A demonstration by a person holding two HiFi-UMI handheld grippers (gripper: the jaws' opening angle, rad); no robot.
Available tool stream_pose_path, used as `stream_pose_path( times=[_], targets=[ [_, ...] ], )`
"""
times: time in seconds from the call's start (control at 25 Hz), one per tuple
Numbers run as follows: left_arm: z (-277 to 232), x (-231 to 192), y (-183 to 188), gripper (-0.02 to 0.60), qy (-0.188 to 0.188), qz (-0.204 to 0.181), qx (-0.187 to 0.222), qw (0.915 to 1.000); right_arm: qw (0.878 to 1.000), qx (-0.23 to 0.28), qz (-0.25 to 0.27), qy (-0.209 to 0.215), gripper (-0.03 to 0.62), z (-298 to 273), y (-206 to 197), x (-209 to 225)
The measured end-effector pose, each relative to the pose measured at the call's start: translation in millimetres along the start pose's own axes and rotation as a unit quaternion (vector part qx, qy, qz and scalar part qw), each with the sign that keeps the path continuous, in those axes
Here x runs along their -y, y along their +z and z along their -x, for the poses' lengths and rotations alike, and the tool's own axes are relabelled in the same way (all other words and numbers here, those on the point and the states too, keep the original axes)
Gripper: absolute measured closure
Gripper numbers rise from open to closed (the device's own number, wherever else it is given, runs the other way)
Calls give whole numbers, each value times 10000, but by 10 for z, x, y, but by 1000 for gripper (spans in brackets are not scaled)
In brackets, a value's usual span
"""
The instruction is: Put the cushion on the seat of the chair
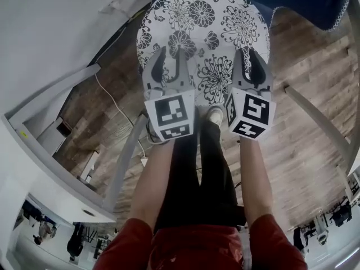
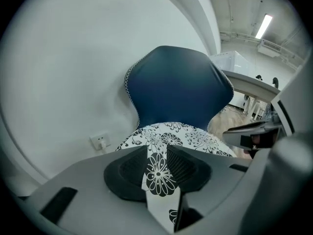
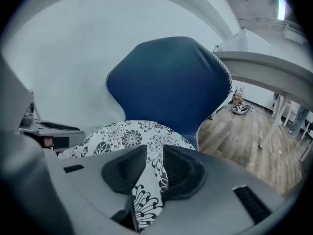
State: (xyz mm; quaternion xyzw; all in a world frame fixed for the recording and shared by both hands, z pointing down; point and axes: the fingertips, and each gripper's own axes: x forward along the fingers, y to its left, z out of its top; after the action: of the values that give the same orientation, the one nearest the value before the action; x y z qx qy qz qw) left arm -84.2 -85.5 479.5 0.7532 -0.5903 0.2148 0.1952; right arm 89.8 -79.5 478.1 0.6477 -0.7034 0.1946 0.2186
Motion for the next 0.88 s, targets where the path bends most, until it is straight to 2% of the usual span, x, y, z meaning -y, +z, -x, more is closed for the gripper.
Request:
stream_pose_path(
  times=[0.36, 0.56, 0.88],
  targets=[
    [575, 126, 803, 450, -25, 4, 660, 9978, 9986, 520, 4, 131, 482, 575, 719, -16],
    [951, 242, 1343, 451, -16, -57, 1127, 9936, 9945, 1014, 102, 250, 482, 981, 1293, -15],
    [1819, 450, 2072, 451, -55, -143, 1611, 9868, 9840, 1724, 294, 353, 482, 1870, 2199, 29]
  ],
)
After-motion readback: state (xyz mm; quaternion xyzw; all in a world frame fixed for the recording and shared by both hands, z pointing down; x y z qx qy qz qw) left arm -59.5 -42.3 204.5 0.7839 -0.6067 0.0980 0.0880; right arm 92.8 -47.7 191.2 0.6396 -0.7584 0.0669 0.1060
